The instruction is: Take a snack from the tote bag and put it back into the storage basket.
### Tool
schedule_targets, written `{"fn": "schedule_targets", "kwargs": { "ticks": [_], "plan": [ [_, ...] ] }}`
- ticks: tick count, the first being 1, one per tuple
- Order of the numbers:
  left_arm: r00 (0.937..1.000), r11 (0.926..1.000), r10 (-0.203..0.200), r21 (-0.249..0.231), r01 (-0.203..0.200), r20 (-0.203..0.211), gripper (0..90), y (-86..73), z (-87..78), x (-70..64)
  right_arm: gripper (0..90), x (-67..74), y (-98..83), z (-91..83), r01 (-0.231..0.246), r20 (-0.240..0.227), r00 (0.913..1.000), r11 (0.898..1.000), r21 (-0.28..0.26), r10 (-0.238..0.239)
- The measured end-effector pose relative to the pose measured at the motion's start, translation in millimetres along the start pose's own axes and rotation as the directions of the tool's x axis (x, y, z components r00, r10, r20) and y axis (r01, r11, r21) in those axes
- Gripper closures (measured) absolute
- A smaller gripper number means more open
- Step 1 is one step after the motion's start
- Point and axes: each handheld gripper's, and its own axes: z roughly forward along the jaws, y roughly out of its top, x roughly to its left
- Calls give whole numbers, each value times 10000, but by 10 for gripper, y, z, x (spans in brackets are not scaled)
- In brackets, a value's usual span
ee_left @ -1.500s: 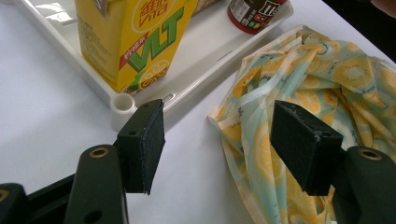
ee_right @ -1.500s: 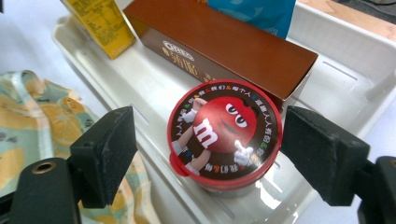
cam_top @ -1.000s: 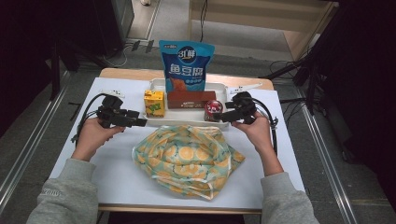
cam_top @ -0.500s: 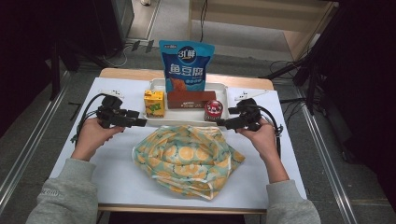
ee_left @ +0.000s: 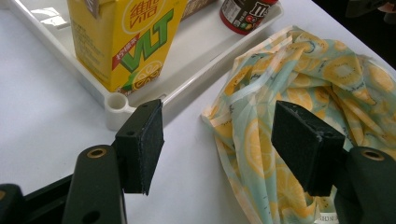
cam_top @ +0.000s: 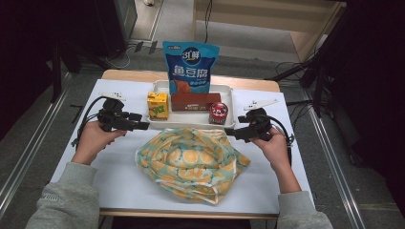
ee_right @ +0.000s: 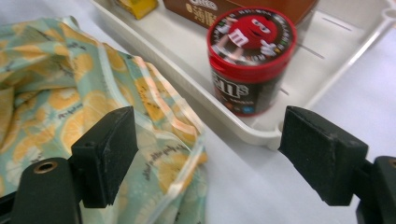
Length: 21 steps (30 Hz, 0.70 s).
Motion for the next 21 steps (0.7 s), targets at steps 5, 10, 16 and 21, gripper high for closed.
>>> {"fn": "schedule_targets", "kwargs": {
  "ticks": [5,10,16,21],
  "plan": [
    [10000,10000,26,-14,-26,29,341,-3,2,6,199,-48,-108,-46,-116,-10,9999,9997,-201,116],
    [9999,9999,-19,100,18,106,331,-17,5,42,199,-78,-188,-91,-133,67,9999,9993,-340,135],
    [9999,10000,-5,73,4,101,330,-26,7,58,203,-125,-280,-114,-80,237,9997,9996,-278,87],
    [10000,9999,-46,96,45,36,330,-34,10,75,204,-157,-327,-142,-152,241,9996,9995,-293,159]
  ]
}}
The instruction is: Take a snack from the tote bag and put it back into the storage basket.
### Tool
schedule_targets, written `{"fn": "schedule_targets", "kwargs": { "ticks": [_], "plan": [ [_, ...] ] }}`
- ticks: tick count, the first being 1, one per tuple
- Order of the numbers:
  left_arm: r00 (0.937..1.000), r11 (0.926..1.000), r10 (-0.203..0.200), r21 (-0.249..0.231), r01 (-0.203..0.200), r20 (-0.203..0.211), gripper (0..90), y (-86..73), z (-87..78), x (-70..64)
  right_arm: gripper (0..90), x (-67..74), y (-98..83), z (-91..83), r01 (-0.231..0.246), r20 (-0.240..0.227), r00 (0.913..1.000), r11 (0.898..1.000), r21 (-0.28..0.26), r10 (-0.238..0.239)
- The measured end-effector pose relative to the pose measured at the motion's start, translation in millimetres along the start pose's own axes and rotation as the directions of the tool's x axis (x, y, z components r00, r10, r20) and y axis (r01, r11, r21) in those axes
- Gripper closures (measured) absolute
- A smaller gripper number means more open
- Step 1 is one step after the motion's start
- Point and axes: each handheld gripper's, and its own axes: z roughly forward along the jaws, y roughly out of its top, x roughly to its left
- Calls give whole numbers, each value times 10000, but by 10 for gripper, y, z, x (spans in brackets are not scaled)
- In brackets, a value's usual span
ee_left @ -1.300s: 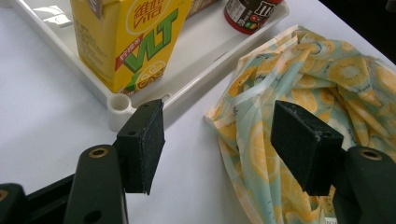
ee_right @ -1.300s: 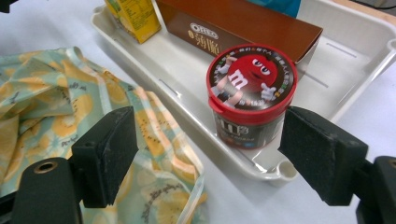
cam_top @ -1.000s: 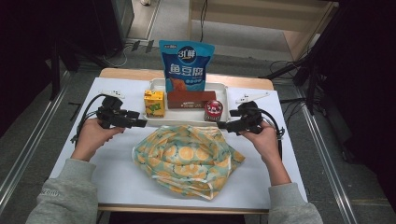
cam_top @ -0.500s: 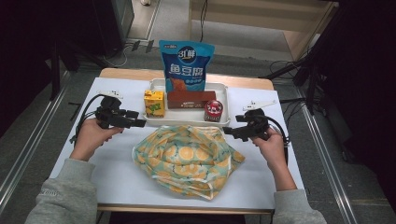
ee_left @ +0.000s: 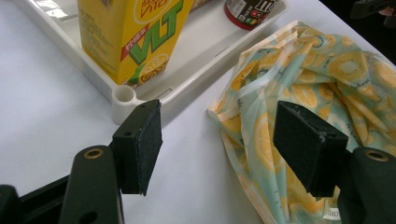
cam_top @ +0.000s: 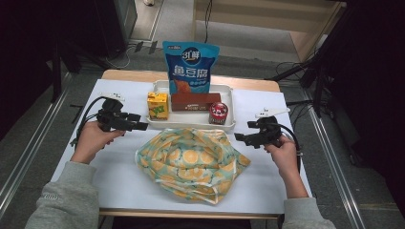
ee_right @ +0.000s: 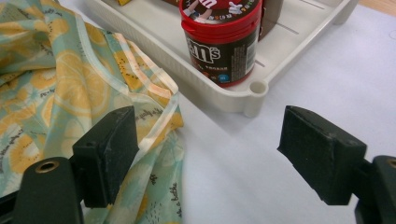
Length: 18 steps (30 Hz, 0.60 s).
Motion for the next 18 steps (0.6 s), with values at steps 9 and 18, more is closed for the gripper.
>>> {"fn": "schedule_targets", "kwargs": {
  "ticks": [9,18],
  "plan": [
    [10000,9999,-43,101,43,-23,325,-4,20,11,206,-33,-32,5,-65,43,10000,10000,58,65],
    [9998,9998,-194,89,194,-57,319,-5,24,21,207,-14,-32,57,53,11,10000,9997,241,-54]
  ]
}}
